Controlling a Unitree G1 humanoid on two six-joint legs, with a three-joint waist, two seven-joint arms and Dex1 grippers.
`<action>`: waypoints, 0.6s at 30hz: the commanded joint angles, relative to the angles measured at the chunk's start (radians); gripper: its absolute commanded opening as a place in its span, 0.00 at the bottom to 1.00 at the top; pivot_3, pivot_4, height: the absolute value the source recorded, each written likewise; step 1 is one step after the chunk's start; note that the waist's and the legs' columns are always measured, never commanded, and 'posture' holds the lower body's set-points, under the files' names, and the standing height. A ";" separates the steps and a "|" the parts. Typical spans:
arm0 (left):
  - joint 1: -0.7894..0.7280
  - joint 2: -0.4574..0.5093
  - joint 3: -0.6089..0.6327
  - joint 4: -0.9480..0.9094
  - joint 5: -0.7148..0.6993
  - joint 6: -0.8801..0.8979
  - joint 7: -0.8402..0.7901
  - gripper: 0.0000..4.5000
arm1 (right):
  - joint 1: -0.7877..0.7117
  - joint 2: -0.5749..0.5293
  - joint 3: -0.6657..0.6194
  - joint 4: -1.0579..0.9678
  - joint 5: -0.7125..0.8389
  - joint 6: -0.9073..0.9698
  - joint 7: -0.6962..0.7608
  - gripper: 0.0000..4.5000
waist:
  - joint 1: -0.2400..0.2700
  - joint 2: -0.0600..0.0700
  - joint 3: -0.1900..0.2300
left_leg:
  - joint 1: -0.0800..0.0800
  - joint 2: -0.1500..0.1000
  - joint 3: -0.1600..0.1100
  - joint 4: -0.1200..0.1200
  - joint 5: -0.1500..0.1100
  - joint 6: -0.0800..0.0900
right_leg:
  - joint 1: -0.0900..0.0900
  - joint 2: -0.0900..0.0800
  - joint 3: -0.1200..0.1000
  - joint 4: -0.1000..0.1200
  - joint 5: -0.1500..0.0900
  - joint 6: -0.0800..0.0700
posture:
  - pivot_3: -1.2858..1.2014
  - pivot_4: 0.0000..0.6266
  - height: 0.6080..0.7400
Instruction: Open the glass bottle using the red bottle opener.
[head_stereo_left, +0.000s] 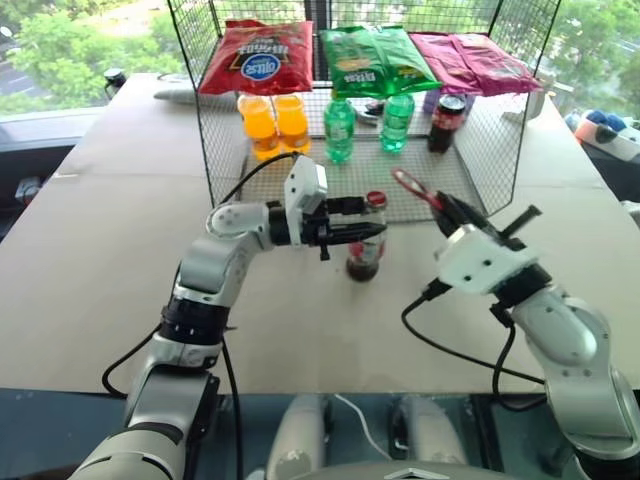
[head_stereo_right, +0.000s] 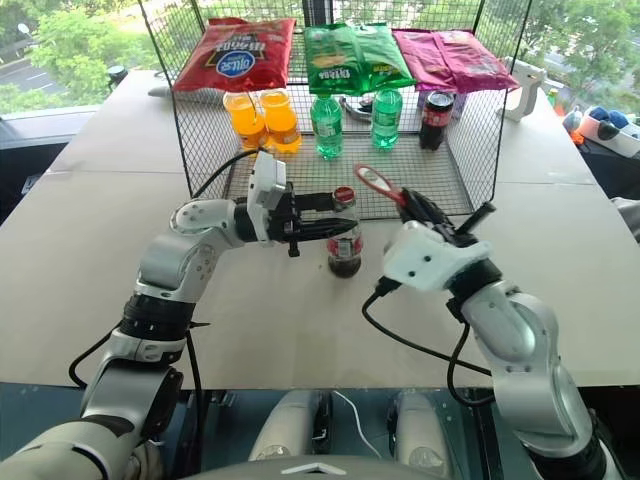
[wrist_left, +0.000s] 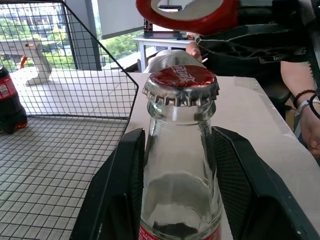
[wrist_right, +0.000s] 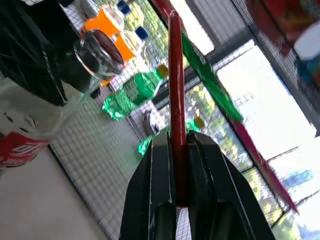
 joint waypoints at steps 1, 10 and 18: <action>-0.023 0.005 0.011 -0.036 -0.011 0.000 -0.003 0.34 | 0.000 -0.005 -0.015 0.066 -0.039 -0.148 -0.081 0.00 | -0.001 0.000 0.000 | 0.000 0.000 0.002 0.000 0.000 0.000 | 0.000 0.000 0.000 0.000 0.000 0.000 | 0.52 0.24 1.00; -0.029 0.005 0.009 -0.037 -0.016 0.007 0.000 0.34 | 0.068 0.035 -0.032 0.188 -0.114 -0.360 -0.249 0.00 | -0.001 0.000 0.000 | 0.000 0.000 0.004 0.000 0.000 0.000 | 0.000 0.000 0.001 0.000 0.000 0.000 | 0.52 0.24 1.00; -0.036 0.011 0.011 -0.035 -0.018 0.016 -0.005 0.34 | 0.162 0.068 -0.024 0.259 -0.170 -0.500 -0.351 0.00 | -0.003 0.000 0.000 | 0.001 0.000 0.004 0.000 0.000 0.000 | 0.000 0.000 0.001 0.000 0.000 0.000 | 0.52 0.24 1.00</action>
